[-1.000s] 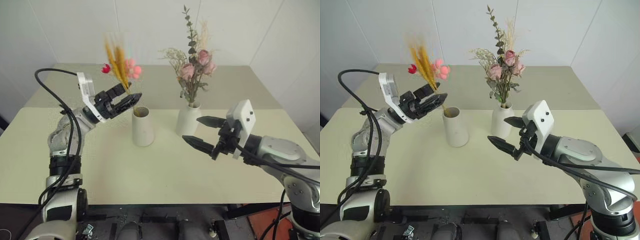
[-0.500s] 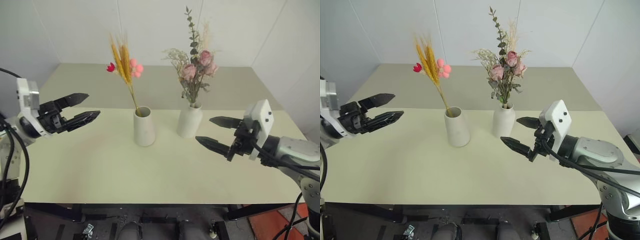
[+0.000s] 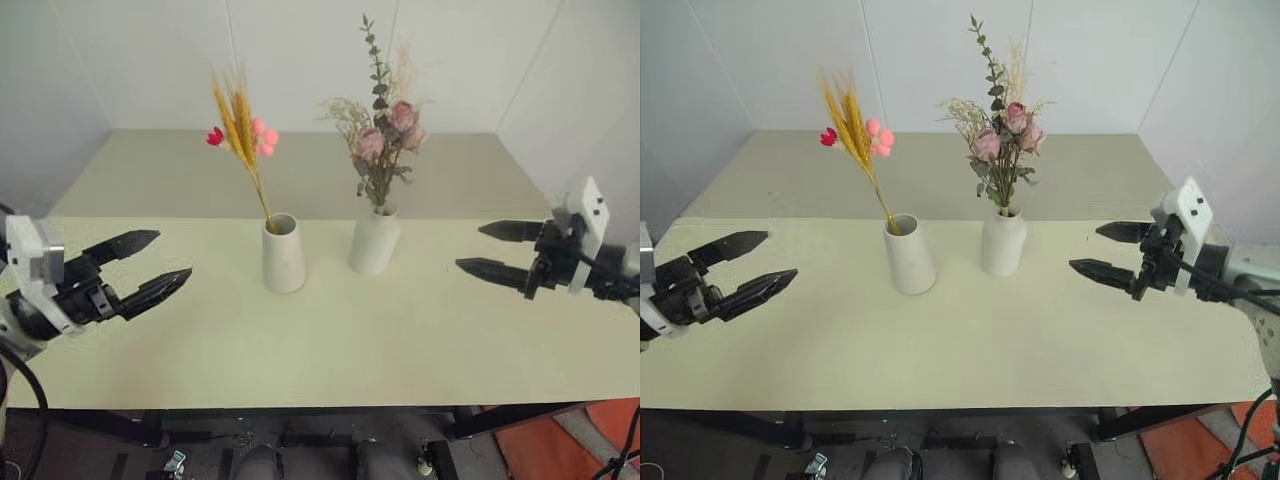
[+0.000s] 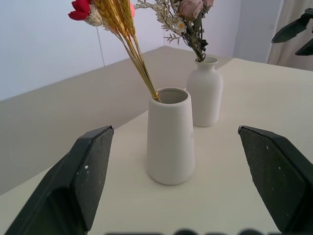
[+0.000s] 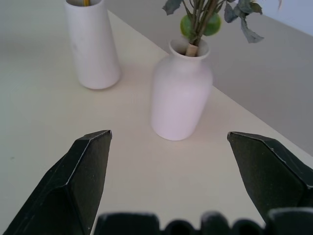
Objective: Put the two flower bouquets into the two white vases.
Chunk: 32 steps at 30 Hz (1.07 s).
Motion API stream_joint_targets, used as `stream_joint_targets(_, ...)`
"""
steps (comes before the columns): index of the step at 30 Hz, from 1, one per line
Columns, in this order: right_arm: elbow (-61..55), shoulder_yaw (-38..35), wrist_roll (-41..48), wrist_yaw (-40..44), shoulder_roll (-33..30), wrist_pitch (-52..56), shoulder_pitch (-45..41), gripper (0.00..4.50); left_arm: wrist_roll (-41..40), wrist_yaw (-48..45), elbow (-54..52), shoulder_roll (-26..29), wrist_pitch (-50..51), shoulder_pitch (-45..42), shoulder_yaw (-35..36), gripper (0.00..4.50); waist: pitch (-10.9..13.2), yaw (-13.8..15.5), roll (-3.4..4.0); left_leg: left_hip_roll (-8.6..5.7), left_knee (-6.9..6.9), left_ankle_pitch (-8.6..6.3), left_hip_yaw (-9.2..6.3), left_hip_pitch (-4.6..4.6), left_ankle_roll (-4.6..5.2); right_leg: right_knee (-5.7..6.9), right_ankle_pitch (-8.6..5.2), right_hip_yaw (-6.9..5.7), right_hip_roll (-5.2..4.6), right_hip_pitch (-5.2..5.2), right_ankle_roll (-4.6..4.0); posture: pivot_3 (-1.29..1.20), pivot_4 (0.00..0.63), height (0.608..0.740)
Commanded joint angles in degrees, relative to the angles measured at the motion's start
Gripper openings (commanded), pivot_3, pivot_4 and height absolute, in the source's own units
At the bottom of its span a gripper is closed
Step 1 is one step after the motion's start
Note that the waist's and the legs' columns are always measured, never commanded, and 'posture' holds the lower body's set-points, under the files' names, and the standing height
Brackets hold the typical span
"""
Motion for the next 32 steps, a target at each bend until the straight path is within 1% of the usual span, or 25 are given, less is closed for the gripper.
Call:
stream_joint_targets(1, 3.62, 0.92, -2.4, 2.53, -0.86, -3.6, -3.27, 4.5, -2.65, 2.07, -3.51, 0.47, 0.08, 0.89, 3.27, 4.45, 0.0, 0.11, 0.0, 0.02, 0.0, 0.0, 0.0, 0.0, 0.0, 0.0, 0.0, 0.0, 0.01, 0.0, -0.01, 0.0, 0.15, 0.74)
stream_joint_targets(6, 2.61, 0.79, -2.81, 3.3, -0.54, -3.71, -2.81, 4.5, -3.56, 2.92, -2.75, 1.66, -0.27, -0.08, 2.21, 4.45, 0.0, 0.39, 0.0, 0.0, -0.01, 0.0, 0.01, -0.09, 0.0, -0.01, 0.0, 0.01, 0.0, -0.07, -0.01, 0.0, 0.15, 0.74)
stream_joint_targets(10, -0.41, -0.48, -1.74, 2.33, -0.72, -1.72, -1.82, 4.5, -3.31, 2.68, -0.55, 2.56, -1.35, -4.27, -1.32, 4.45, 0.0, 0.53, 0.01, 0.0, 0.0, 0.0, 0.01, -0.07, -0.01, 0.0, 0.0, 0.0, 0.01, -0.05, -0.01, 0.0, 0.15, 0.74)
stream_joint_targets(13, -2.59, -1.78, -0.76, 1.72, -1.11, -0.22, -0.61, 4.5, -3.05, 2.44, 0.44, 2.16, -2.2, -6.83, -3.7, 4.45, 0.0, 0.48, 0.01, -0.01, 0.0, 0.0, 0.01, -0.04, -0.01, 0.0, 0.0, 0.01, 0.01, -0.02, -0.01, 0.0, 0.15, 0.74)
stream_joint_targets(17, -6.6, -4.83, -0.49, -1.05, -1.33, 2.62, 1.86, 4.5, -3.14, 1.58, 3.1, 1.21, -2.79, -9.48, -7.08, 4.45, 0.0, 0.5, 0.01, 0.0, -0.02, -0.01, 0.01, -0.08, -0.01, -0.02, 0.0, 0.01, 0.01, -0.05, -0.01, 0.0, 0.15, 0.74)
stream_joint_targets(20, -9.8, -8.12, 0.44, -2.26, -1.05, 4.25, 5.07, 4.5, -2.14, -0.09, 5.05, 1.91, -2.78, -10.3, -9.31, 4.45, 0.0, 0.51, 0.01, -0.01, -0.02, -0.01, 0.01, -0.07, -0.01, -0.01, 0.0, 0.01, 0.01, -0.05, -0.01, 0.0, 0.15, 0.74)
stream_joint_targets(24, -13.65, -11.4, 1.08, -4.95, -0.1, 5.88, 9.36, 4.5, -0.76, -1.17, 9.0, 2.14, -3.91, -14.7, -11.82, 4.45, 0.0, 0.52, 0.0, -0.01, -0.01, -0.01, 0.01, -0.08, -0.01, -0.01, 0.0, 0.01, 0.02, -0.04, -0.01, 0.0, 0.15, 0.74)
stream_joint_targets(27, -15.34, -13.06, 1.78, -5.66, -0.17, 6.63, 11.09, 4.5, 0.07, -1.43, 10.83, 1.42, -4.56, -17.28, -13.5, 4.45, 0.0, 0.56, 0.01, -0.01, 0.0, 0.0, 0.01, -0.06, -0.01, 0.0, 0.0, 0.01, 0.02, -0.02, -0.01, 0.0, 0.15, 0.74)
stream_joint_targets(32, -15.86, -14.72, 1.73, -5.57, -1.12, 7.13, 13.17, 4.5, 0.52, -2.7, 11.32, 0.98, -5.22, -18.19, -15.38, 4.45, 0.0, 0.32, 0.01, -0.01, -0.02, -0.01, 0.01, -0.11, 0.0, -0.03, 0.0, 0.02, 0.02, -0.06, 0.0, 0.0, 0.15, 0.74)
